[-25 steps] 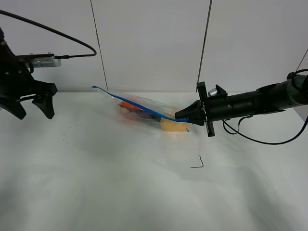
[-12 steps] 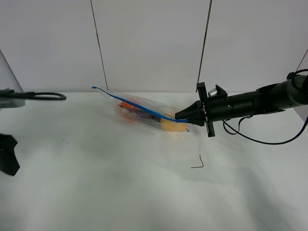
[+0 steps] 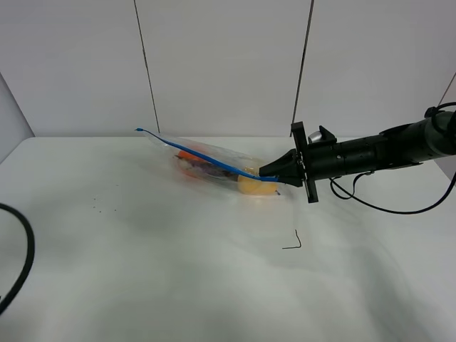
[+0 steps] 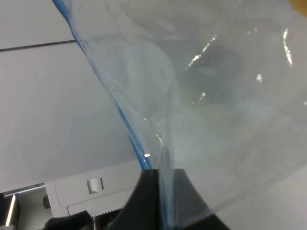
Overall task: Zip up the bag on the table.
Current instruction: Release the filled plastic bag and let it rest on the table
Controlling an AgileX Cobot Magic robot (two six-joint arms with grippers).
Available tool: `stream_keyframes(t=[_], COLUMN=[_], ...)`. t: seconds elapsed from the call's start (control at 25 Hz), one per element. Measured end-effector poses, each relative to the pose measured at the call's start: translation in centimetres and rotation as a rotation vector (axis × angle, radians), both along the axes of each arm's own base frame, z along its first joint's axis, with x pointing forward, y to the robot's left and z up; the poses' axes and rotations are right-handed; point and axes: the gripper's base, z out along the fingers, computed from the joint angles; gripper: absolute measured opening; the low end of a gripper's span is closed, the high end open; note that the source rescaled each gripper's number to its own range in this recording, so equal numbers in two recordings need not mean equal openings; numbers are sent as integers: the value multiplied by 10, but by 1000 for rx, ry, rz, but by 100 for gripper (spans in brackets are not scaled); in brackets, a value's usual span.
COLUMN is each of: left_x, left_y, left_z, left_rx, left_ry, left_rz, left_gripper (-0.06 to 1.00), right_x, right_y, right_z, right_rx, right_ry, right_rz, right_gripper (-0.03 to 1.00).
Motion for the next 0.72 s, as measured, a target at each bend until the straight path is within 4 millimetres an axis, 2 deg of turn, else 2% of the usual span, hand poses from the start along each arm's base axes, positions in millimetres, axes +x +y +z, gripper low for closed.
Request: stream_keyframes(t=[0.36,0.72], left_x=[-42,-78], left_y=[0,0], left_z=[16,18], left_rx=[-7,-14], left_ry=[-311,-537], left_rz=[-3,-2], left_gripper=[100,100], right_x=[0,0], right_y=[0,0], right_z=[0,0], right_rx=[0,0], right_ry=[0,1], right_rz=[0,0], right_gripper=[0,0])
